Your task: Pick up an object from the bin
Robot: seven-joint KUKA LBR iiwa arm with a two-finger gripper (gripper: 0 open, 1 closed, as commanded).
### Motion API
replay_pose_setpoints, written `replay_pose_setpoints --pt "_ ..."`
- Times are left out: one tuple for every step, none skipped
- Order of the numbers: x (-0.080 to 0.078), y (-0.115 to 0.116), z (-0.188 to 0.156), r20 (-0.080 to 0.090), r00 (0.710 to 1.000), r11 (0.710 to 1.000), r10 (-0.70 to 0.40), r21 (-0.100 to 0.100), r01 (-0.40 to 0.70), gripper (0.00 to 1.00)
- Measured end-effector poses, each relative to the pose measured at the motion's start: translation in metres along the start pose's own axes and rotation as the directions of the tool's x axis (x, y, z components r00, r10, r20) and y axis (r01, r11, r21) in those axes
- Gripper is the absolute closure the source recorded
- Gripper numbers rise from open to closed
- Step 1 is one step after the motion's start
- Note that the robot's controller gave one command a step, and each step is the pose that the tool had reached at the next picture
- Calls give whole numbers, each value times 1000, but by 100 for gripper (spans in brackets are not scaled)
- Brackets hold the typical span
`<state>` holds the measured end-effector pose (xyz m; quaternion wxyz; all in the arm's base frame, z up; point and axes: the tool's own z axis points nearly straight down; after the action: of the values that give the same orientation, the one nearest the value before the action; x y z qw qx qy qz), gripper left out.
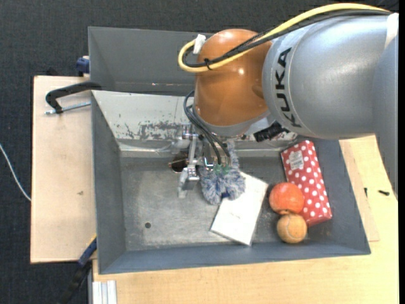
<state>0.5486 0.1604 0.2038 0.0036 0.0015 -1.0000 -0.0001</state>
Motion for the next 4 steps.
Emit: replay_pose_setpoints --pt "-2 -1 -5 8 1000 1000 2 -2 -2 0" --pt "-15 -19 6 10 998 998 63 -5 -63 0" --pt "-17 -52 42 10 984 985 175 -2 -175 0" --pt "-34 -54 100 11 999 999 43 -1 -43 0"
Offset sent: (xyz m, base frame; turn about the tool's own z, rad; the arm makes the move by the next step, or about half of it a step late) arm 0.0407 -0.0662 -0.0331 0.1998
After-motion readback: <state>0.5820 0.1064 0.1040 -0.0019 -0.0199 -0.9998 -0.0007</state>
